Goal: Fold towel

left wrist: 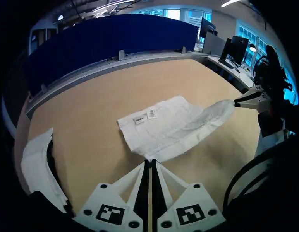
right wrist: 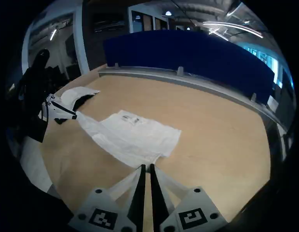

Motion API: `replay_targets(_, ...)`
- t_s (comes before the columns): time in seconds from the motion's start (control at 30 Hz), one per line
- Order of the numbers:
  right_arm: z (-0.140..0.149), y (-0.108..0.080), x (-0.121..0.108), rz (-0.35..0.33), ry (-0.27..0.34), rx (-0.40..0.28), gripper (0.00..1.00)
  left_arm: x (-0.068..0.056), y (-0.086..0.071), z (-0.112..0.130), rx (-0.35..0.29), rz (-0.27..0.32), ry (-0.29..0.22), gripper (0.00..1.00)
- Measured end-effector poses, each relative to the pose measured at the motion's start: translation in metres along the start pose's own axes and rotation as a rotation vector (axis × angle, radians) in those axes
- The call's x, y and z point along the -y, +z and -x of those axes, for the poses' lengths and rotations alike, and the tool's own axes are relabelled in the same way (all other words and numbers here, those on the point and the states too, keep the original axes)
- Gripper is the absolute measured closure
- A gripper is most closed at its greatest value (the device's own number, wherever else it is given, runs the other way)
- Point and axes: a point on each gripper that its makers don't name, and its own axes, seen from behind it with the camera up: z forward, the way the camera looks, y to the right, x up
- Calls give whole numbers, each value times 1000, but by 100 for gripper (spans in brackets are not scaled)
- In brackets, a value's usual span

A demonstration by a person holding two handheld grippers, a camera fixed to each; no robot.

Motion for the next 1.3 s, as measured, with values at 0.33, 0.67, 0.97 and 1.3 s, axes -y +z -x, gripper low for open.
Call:
replay_targets(0.33,-2,6,-2,-5,1,10,92,3,11,3,12,-16,3,95)
replay_targets(0.67,-11,23,-12,-5,15,31,92,12,24,-2,37,-35,-24,95)
replay_targets(0.97,-22,51,-32,4,38,55,92,26,37,-21,43,-55,-73,95)
replay_targets(1.3,-35,86,-58,9,61,62,92,39,63,-23,67,-56,-130,95)
